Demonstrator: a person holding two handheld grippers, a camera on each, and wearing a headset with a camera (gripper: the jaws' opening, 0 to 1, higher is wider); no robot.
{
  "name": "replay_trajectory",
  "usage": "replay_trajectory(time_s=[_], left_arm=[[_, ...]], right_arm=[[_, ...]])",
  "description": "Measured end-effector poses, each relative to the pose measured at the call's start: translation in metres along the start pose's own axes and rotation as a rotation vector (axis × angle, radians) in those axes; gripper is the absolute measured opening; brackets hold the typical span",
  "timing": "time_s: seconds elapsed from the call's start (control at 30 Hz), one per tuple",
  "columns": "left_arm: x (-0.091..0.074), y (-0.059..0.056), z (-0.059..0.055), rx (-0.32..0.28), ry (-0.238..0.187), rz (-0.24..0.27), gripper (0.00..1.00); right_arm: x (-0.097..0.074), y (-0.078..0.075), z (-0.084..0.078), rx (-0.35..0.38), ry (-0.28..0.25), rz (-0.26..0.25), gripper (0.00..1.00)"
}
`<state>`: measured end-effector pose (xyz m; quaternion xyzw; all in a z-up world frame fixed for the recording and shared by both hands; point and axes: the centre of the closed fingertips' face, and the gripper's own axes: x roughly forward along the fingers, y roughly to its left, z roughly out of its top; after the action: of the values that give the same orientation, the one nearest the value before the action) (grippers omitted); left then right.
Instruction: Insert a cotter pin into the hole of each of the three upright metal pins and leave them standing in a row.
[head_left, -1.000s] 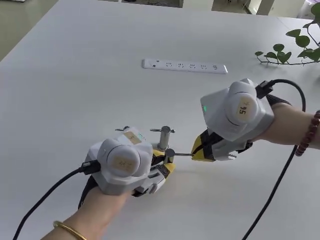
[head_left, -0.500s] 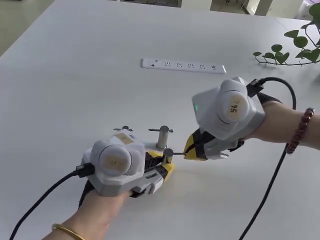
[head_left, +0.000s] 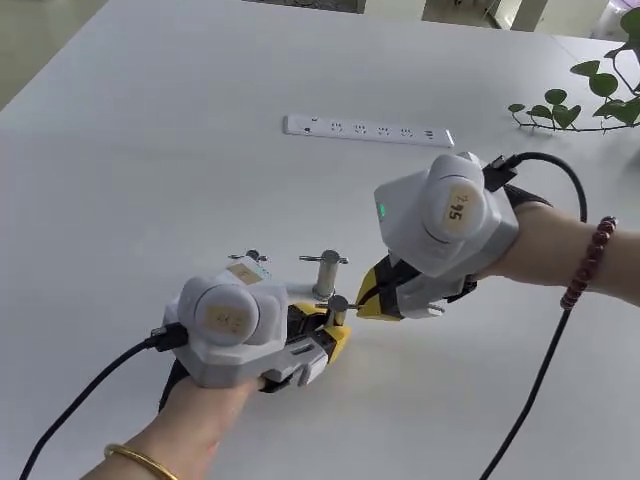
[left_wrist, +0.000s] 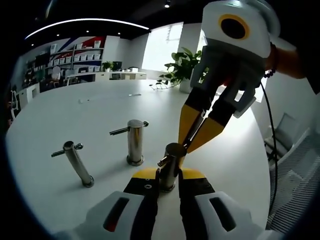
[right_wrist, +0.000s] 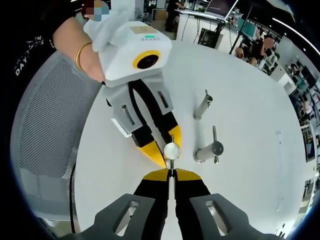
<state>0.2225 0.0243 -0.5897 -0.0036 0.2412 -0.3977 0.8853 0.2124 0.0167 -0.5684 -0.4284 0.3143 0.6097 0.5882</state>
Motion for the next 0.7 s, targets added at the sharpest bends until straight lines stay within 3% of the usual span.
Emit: replay_trajectory(time_s=[0.2, 0.47, 0.7], left_arm=[[0.000, 0.000, 0.000, -0.003, 0.000, -0.002, 0.13], [0.001, 0.000, -0.001, -0.005, 0.001, -0.003, 0.13], [0.001, 0.000, -0.001, -0.005, 0.001, -0.005, 0.13]], right_arm=[[0.001, 0.000, 0.005, 0.024, -0.028, -0.010, 0.00], [-0.008, -0.001, 0.000, 0.048, -0.029, -0.030, 0.04], [-0.010, 0.000, -0.001, 0.068, -0.043, -0.028, 0.00]])
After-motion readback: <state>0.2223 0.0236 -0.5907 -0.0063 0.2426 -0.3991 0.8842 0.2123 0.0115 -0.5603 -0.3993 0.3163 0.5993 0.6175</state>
